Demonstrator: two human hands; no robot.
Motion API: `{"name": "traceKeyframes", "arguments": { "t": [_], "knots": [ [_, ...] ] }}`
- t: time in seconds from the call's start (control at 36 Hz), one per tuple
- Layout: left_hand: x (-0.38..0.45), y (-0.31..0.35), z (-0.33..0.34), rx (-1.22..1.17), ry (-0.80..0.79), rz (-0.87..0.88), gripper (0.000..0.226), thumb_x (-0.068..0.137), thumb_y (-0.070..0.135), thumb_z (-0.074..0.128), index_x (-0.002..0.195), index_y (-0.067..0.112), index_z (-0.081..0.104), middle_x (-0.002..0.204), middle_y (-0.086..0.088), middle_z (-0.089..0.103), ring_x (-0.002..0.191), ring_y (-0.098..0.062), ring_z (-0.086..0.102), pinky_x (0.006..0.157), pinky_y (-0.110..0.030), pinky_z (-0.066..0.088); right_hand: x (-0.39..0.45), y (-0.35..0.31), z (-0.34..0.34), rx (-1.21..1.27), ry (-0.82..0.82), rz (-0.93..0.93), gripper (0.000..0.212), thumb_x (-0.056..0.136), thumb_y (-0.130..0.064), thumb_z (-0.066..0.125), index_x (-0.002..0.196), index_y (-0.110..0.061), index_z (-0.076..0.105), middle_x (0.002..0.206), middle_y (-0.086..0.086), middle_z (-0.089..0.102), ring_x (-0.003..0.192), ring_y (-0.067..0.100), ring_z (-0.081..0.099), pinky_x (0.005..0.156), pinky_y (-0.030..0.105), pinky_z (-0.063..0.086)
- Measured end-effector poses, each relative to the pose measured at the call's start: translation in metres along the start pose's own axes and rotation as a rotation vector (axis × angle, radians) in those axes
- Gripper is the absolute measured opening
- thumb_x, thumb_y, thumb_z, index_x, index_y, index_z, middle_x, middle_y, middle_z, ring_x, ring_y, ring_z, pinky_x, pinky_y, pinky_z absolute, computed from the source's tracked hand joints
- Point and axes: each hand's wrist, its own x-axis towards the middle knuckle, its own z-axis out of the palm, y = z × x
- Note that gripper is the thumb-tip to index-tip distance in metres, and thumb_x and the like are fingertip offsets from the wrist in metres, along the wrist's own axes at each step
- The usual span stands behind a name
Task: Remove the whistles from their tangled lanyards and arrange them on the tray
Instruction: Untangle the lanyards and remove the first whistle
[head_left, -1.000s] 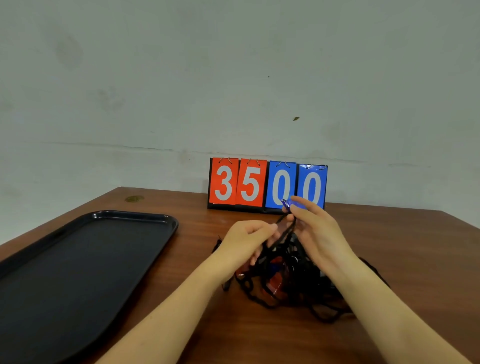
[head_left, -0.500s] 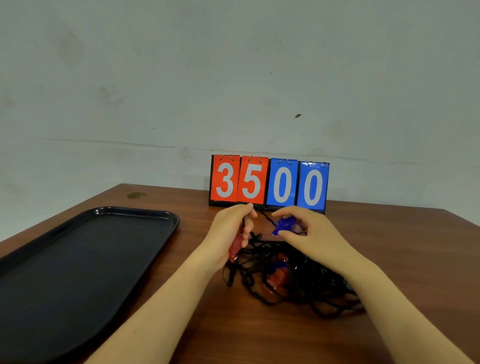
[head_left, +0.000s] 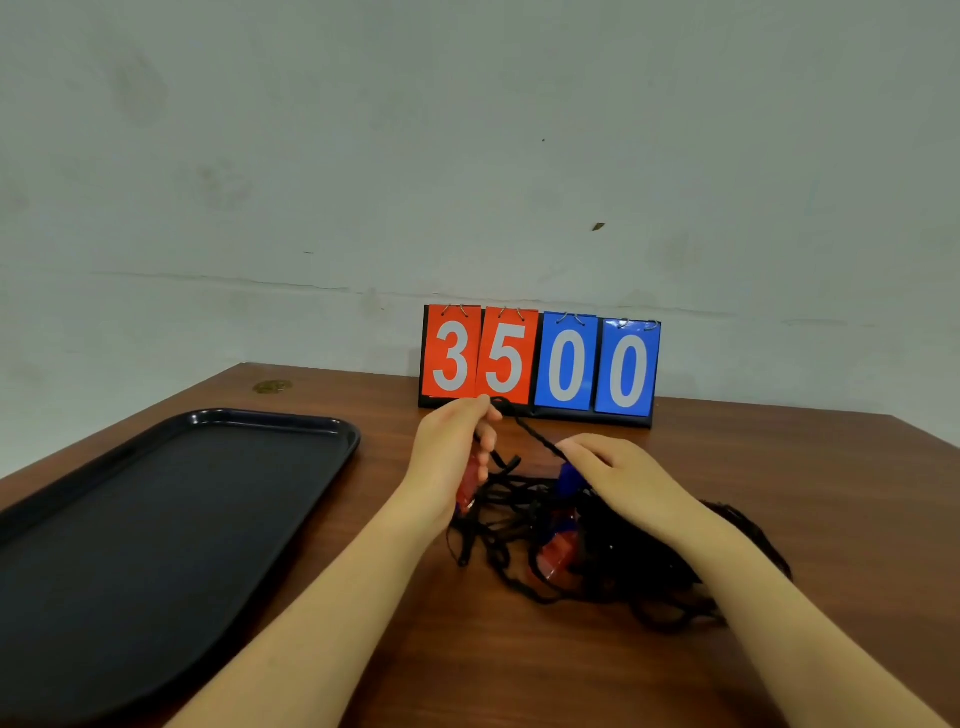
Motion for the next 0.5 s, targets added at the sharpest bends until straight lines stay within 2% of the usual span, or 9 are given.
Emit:
{"name": "traceKeyframes", "arguments": {
  "t": [0.06,0.11,0.17,0.28,0.36,0.42,0.5],
  "knots": [
    [-0.002,0.000,0.002,0.015,-0.035,0.033,0.028,0.099,0.024,0.049,0.079,0.011,0.062,0.056,0.000,0.053,0.047,-0.010,0.044,0.044,-0.022,0.038,0.001,0.000,0.001,-0.080,-0.023,0.008,0.023,0.100,-0.033,0.046,0.114,-0.031,0.064,0.112,-0.013,0.060,0.106,0.004,0.053,0.089,0.021,0.039],
    [-0.003,-0.001,0.003,0.030,-0.055,0.053,0.028,0.099,0.024,0.049,0.078,0.010,0.062,0.055,0.001,0.053,0.047,-0.010,0.044,0.045,-0.022,0.038,0.002,0.000,0.003,-0.141,-0.043,0.013,0.016,0.097,-0.027,0.052,0.100,-0.033,0.066,0.107,-0.013,0.060,0.104,0.004,0.052,0.090,0.022,0.039],
    [-0.004,-0.002,0.003,0.041,-0.064,0.072,0.028,0.099,0.024,0.049,0.079,0.010,0.062,0.056,0.001,0.053,0.047,-0.010,0.044,0.045,-0.022,0.038,0.002,-0.002,0.005,-0.084,-0.029,0.001,0.014,0.094,-0.025,0.057,0.088,-0.033,0.067,0.098,-0.014,0.063,0.098,0.003,0.055,0.085,0.021,0.042],
    [-0.001,-0.002,0.001,0.036,-0.024,0.074,0.028,0.100,0.025,0.049,0.080,0.010,0.063,0.056,0.000,0.053,0.046,-0.010,0.045,0.044,-0.021,0.039,0.001,-0.003,-0.001,0.211,0.112,0.043,0.012,0.090,-0.029,0.063,0.088,-0.020,0.071,0.087,-0.007,0.069,0.084,0.005,0.063,0.073,0.018,0.043],
    [0.003,-0.004,-0.004,0.026,0.060,0.030,0.026,0.100,0.024,0.050,0.082,0.011,0.064,0.056,0.002,0.054,0.045,-0.009,0.046,0.043,-0.019,0.040,0.001,0.001,-0.012,0.493,0.206,0.114,0.017,0.090,-0.024,0.063,0.086,-0.009,0.071,0.082,0.001,0.072,0.078,0.013,0.064,0.072,0.023,0.049],
    [0.005,-0.006,-0.007,0.024,0.104,-0.009,0.026,0.100,0.024,0.051,0.083,0.011,0.065,0.055,0.002,0.054,0.045,-0.007,0.046,0.043,-0.019,0.040,0.001,0.004,-0.019,0.683,0.220,0.145,0.020,0.089,-0.020,0.063,0.083,-0.002,0.067,0.070,0.003,0.066,0.068,0.017,0.057,0.068,0.027,0.049],
    [0.008,-0.009,-0.009,0.069,0.116,-0.041,0.026,0.099,0.025,0.051,0.083,0.012,0.065,0.059,0.001,0.055,0.046,-0.007,0.046,0.043,-0.019,0.040,0.004,0.008,-0.028,0.998,0.221,0.212,0.014,0.091,-0.018,0.060,0.087,-0.004,0.063,0.054,-0.003,0.047,0.050,0.010,0.043,0.051,0.022,0.040]
  ]
}}
